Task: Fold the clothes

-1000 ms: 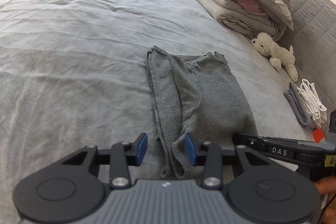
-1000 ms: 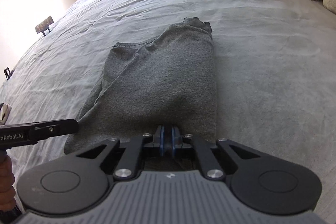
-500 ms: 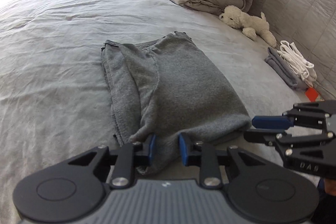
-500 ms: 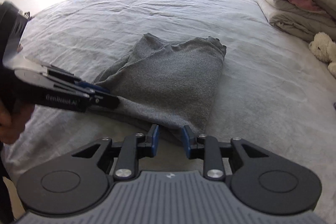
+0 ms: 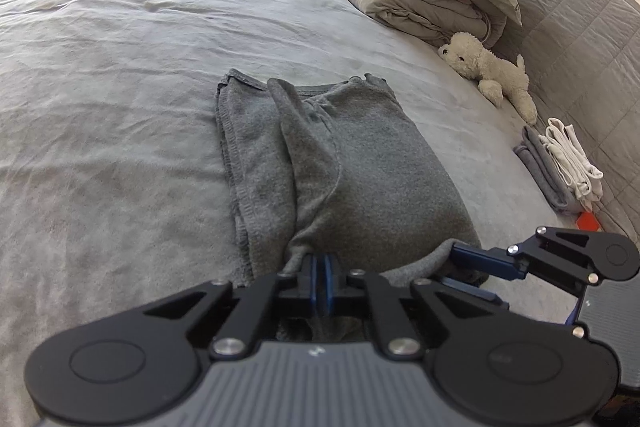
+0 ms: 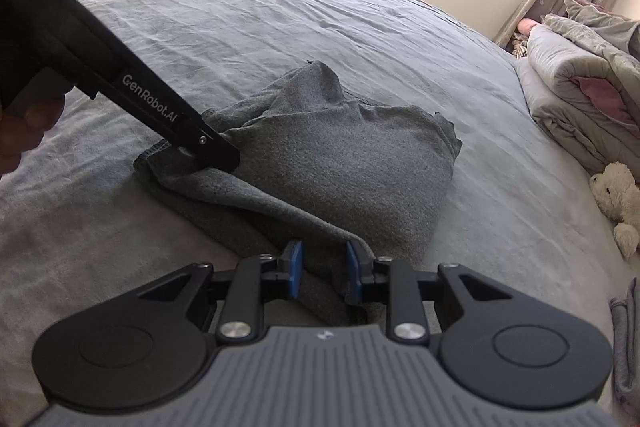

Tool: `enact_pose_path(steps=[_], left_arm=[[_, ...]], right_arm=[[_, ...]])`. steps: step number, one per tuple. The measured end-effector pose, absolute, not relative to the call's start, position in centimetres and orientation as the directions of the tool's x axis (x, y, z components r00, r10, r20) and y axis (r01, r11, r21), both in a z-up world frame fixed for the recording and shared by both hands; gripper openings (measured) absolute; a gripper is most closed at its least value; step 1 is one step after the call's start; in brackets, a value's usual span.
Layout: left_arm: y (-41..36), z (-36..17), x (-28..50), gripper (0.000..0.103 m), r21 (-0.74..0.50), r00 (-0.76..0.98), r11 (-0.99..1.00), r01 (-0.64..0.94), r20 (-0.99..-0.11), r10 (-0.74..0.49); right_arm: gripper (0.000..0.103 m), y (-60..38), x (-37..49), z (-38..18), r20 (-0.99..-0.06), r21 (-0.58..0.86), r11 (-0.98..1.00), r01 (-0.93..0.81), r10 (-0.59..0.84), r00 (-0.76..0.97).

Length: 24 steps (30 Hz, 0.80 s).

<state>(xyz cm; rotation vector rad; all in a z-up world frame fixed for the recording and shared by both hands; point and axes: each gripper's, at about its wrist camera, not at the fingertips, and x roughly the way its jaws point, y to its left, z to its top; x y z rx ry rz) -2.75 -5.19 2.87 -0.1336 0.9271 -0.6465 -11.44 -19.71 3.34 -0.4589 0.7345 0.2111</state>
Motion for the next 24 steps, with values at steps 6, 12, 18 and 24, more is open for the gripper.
enact_pose_path(steps=[6,12,18,24], left_arm=[[-4.8,2.8,-2.4,0.006,-0.399,0.413,0.800,0.448,-0.701,-0.581],[-4.5,2.8,-2.2,0.006,-0.410,0.406,0.799,0.441,-0.703,-0.585],[-3.4,3.6,-2.6,0.006,-0.435,0.389,0.787,0.437,-0.698,-0.601],[-3.1,3.7,-2.9,0.007,-0.420,0.390,0.795,0.438,-0.708,-0.589]], right_arm=[[0.032,-18.7,-12.5,3.3,-0.646,-0.407,0.831,-0.379,0.032,0.763],[0.005,-17.8,-11.9,2.3,-0.675,-0.419,0.815,-0.401,0.016,0.738],[0.002,-19.2,-14.4,4.4,-0.683,-0.314,0.859,-0.405,0.093,0.725],[0.000,-18.6,-14.4,3.2,-0.699,-0.359,0.832,-0.424,0.061,0.713]])
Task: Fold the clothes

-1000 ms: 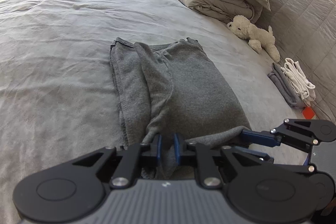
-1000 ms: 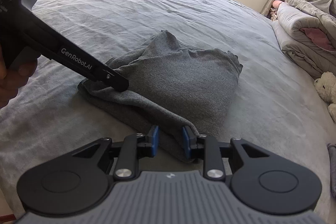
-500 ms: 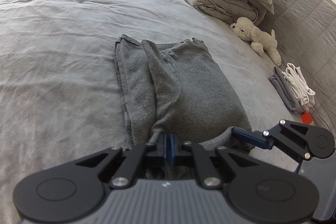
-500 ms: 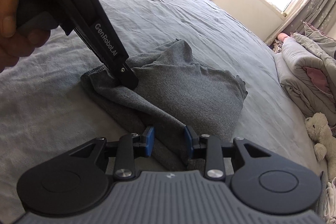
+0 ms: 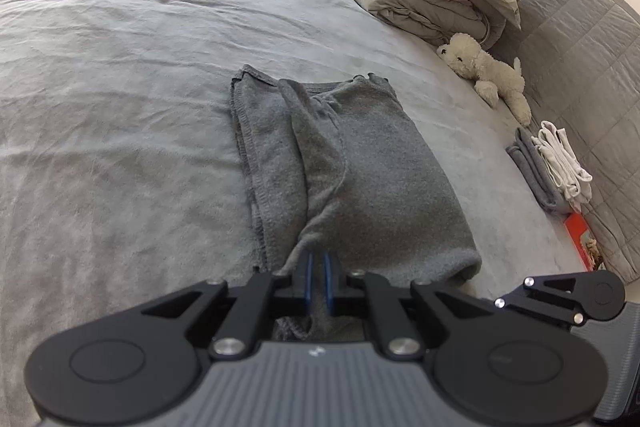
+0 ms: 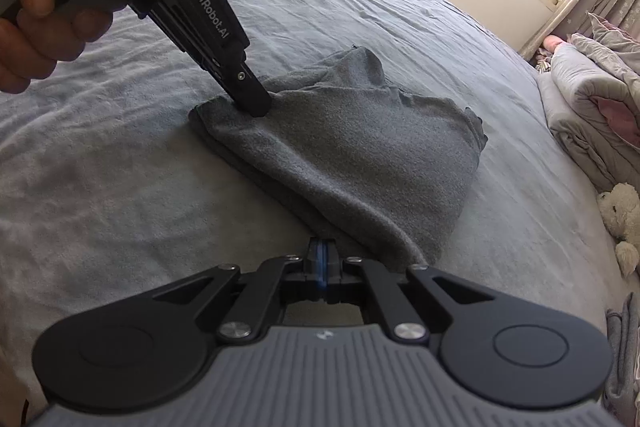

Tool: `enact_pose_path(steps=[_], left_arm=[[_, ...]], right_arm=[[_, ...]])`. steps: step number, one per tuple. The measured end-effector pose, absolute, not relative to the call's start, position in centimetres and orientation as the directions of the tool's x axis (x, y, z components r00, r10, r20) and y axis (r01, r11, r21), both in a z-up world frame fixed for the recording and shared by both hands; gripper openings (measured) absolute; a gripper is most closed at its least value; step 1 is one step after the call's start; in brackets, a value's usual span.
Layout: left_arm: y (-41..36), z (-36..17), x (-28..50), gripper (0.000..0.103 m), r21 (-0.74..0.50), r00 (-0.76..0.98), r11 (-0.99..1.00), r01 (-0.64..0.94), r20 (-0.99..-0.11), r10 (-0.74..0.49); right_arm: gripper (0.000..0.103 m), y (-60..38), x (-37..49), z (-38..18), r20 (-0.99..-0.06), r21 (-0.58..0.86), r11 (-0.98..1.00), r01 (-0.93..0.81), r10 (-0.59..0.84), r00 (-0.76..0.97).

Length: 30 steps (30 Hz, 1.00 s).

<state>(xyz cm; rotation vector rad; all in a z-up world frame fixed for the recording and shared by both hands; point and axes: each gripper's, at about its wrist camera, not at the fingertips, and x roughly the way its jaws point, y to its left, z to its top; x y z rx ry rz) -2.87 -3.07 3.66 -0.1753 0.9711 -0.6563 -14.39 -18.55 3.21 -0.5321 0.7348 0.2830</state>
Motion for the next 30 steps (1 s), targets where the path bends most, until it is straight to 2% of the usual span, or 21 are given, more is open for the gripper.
enact_pose_path(steps=[2,3,5,6,8,9,10,16,20,24,28,30], left_arm=[[-3.0,3.8,-3.0,0.008,-0.421,0.389,0.796,0.434,-0.710,-0.587],[-2.9,3.9,-3.0,0.009,-0.422,0.389,0.797,0.432,-0.710,-0.587],[-3.1,3.9,-3.2,0.011,-0.409,0.391,0.801,0.438,-0.715,-0.579],[-3.1,3.9,-3.3,0.011,-0.400,0.393,0.803,0.442,-0.718,-0.574],[-3.4,3.8,-3.3,0.011,-0.385,0.395,0.807,0.447,-0.725,-0.564],[-3.5,3.7,-3.3,0.011,-0.381,0.396,0.809,0.447,-0.727,-0.561],[-3.4,3.6,-3.2,0.011,-0.381,0.396,0.810,0.446,-0.728,-0.560],[-3.0,4.3,-3.5,0.011,-0.374,0.409,0.817,0.439,-0.726,-0.553],[-3.1,5.6,-4.7,0.012,-0.355,0.439,0.811,0.465,-0.703,-0.559],[-3.8,5.8,-5.4,0.012,-0.355,0.449,0.792,0.496,-0.676,-0.584],[-4.3,3.8,-4.5,0.008,-0.328,0.432,0.828,0.454,-0.732,-0.527],[-3.9,3.3,-4.1,0.006,-0.339,0.426,0.837,0.429,-0.741,-0.519]], right_arm=[[0.004,-18.3,-14.9,4.2,-0.649,-0.358,0.828,-0.432,0.112,0.753],[0.011,-18.3,-15.2,4.6,-0.628,-0.352,0.834,-0.425,0.127,0.768],[0.037,-18.3,-15.2,4.6,-0.621,-0.366,0.835,-0.412,0.111,0.776],[0.039,-18.3,-15.0,4.1,-0.630,-0.389,0.827,-0.407,0.083,0.772],[0.037,-18.2,-14.4,3.0,-0.659,-0.418,0.812,-0.407,0.037,0.751],[0.029,-18.4,-13.9,2.6,-0.687,-0.395,0.820,-0.415,0.037,0.726],[0.003,-18.6,-13.5,2.4,-0.709,-0.366,0.835,-0.411,0.036,0.704],[0.003,-20.1,-14.0,4.2,-0.710,-0.238,0.890,-0.389,0.113,0.695],[0.004,-21.5,-14.9,5.2,-0.677,-0.252,0.922,-0.294,0.049,0.734],[0.004,-22.3,-13.7,4.6,-0.703,-0.218,0.945,-0.242,0.020,0.711],[0.004,-21.3,-12.8,2.4,-0.774,-0.240,0.936,-0.259,-0.023,0.633],[0.004,-21.4,-13.2,3.3,-0.745,-0.231,0.940,-0.251,-0.005,0.667]])
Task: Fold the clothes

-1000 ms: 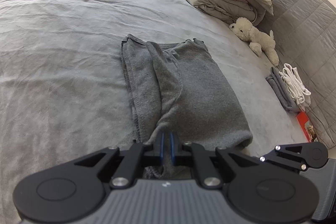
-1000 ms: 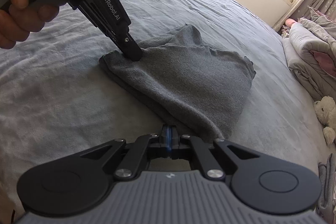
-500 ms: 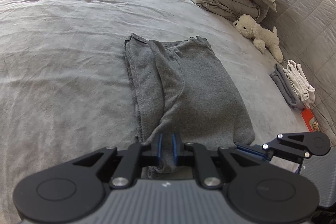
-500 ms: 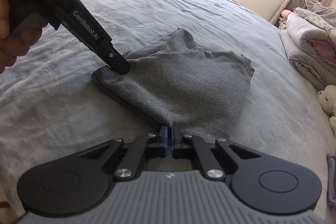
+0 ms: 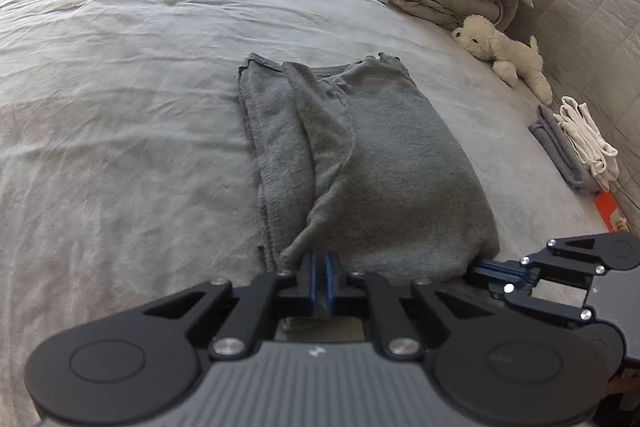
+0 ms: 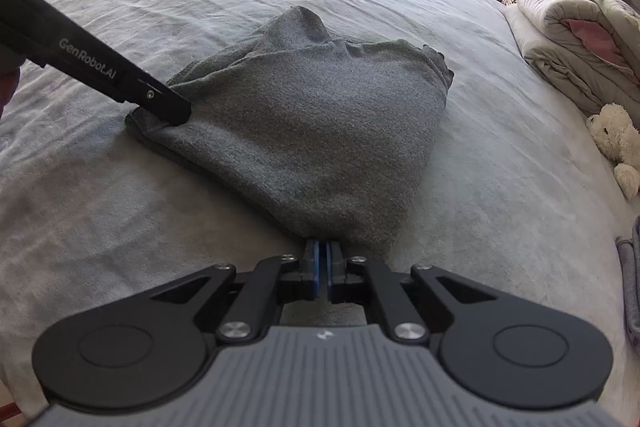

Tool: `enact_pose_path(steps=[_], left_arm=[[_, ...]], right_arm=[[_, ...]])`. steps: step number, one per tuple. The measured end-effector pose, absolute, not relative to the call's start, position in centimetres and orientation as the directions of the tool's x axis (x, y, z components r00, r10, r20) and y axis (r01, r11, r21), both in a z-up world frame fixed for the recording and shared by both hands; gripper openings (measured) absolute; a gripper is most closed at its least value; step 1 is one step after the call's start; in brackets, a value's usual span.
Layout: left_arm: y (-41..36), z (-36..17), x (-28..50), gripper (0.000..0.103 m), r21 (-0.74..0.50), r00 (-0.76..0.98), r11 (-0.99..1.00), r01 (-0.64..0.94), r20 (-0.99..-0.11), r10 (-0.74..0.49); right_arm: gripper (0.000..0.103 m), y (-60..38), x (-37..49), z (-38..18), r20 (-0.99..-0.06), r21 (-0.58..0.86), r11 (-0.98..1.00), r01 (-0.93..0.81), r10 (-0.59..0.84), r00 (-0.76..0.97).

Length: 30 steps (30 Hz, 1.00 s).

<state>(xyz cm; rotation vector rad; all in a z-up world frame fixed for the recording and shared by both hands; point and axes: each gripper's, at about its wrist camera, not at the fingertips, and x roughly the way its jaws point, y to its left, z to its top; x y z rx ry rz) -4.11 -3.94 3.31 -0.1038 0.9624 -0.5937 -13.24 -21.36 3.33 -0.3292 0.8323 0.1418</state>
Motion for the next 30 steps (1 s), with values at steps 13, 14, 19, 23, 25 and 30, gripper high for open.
enact_pose_path(steps=[13,14,19,23,25,30], left_arm=[[-4.4,3.3,-4.8,0.007,-0.275,0.464,0.849,0.452,-0.741,-0.487],[-4.4,3.3,-4.7,0.007,-0.278,0.463,0.850,0.448,-0.741,-0.487],[-4.5,3.1,-4.5,0.007,-0.295,0.455,0.856,0.425,-0.747,-0.484],[-4.4,3.0,-4.4,0.007,-0.309,0.447,0.852,0.423,-0.746,-0.493],[-4.2,3.0,-4.1,0.007,-0.322,0.438,0.849,0.418,-0.748,-0.499],[-4.2,3.0,-4.0,0.007,-0.336,0.428,0.850,0.406,-0.751,-0.502]], right_arm=[[0.014,-23.1,-12.2,4.2,-0.731,-0.173,0.982,-0.075,-0.077,0.678],[0.014,-23.2,-12.4,4.6,-0.713,-0.161,0.985,-0.068,-0.068,0.698],[0.021,-23.7,-12.2,6.9,-0.611,-0.079,0.996,-0.048,-0.010,0.792],[0.034,-23.2,-8.5,5.0,-0.717,-0.038,0.996,-0.077,0.027,0.696],[0.034,-22.7,-7.4,4.3,-0.748,-0.049,0.995,-0.091,0.024,0.664],[0.036,-22.3,-6.0,6.2,-0.700,-0.021,0.990,-0.140,0.085,0.709]])
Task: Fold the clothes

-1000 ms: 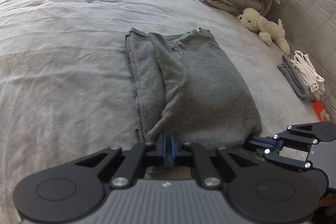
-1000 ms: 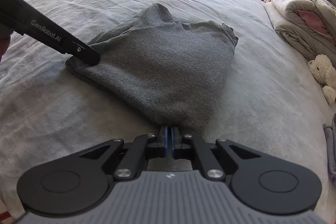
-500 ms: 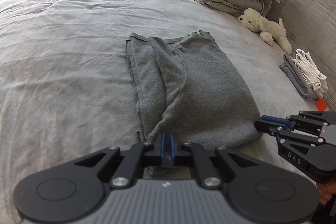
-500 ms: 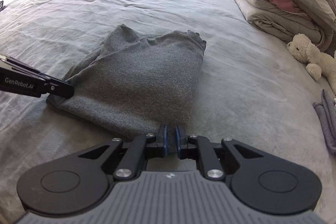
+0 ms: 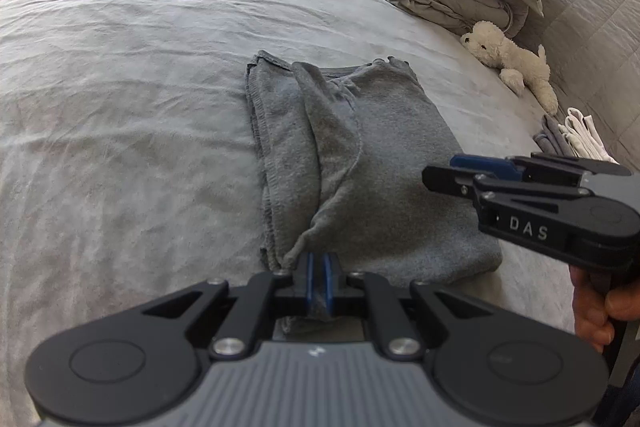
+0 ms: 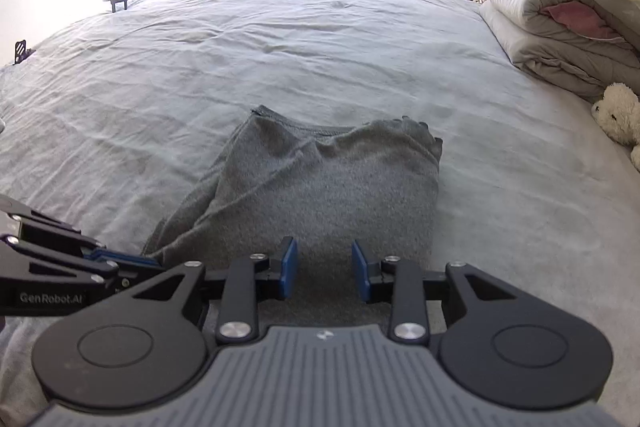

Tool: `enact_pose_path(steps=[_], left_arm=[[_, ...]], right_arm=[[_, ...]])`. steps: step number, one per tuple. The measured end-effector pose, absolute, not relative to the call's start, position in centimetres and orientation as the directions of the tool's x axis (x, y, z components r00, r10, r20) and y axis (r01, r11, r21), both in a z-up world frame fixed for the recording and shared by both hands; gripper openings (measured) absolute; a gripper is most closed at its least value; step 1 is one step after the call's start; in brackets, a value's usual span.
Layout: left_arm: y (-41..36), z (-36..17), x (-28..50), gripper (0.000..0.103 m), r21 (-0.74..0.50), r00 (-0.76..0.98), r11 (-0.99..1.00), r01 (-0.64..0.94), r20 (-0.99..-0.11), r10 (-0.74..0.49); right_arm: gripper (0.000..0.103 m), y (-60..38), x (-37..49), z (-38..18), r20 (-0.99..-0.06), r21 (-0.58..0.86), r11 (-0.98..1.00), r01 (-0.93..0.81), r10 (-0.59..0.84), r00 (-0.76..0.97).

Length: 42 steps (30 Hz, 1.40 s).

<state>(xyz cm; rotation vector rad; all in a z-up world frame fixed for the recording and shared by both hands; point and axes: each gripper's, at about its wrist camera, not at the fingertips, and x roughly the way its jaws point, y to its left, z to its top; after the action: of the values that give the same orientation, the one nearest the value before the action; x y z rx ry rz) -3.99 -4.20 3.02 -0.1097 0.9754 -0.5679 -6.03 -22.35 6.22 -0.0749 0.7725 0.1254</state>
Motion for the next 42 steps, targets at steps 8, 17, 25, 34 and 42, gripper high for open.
enact_pose_path(steps=[8,17,25,34,42], left_arm=[[-4.1,3.2,-3.3,0.009,-0.355,0.396,0.832,0.426,-0.754,-0.524],[-3.0,4.6,-2.0,0.050,-0.331,0.505,0.849,0.412,-0.693,-0.515],[-3.0,3.0,-1.0,0.047,-0.322,0.496,0.873,0.365,-0.726,-0.476],[-1.7,3.1,-0.3,0.041,-0.379,0.480,0.870,0.316,-0.727,-0.491],[-2.1,2.9,-0.6,0.040,-0.341,0.489,0.881,0.327,-0.737,-0.467]], right_arm=[[0.040,-21.1,-4.4,4.1,-0.709,-0.043,0.983,-0.178,0.096,0.698],[0.044,-22.4,-4.2,4.1,-0.713,-0.015,0.993,-0.121,0.074,0.698],[0.045,-24.9,-3.7,5.0,-0.719,0.017,0.999,-0.038,0.038,0.694],[0.079,-30.1,-5.5,6.6,-0.678,0.156,0.981,0.119,0.019,0.734],[0.063,-30.7,-3.9,3.3,-0.734,0.291,0.945,0.151,0.119,0.668]])
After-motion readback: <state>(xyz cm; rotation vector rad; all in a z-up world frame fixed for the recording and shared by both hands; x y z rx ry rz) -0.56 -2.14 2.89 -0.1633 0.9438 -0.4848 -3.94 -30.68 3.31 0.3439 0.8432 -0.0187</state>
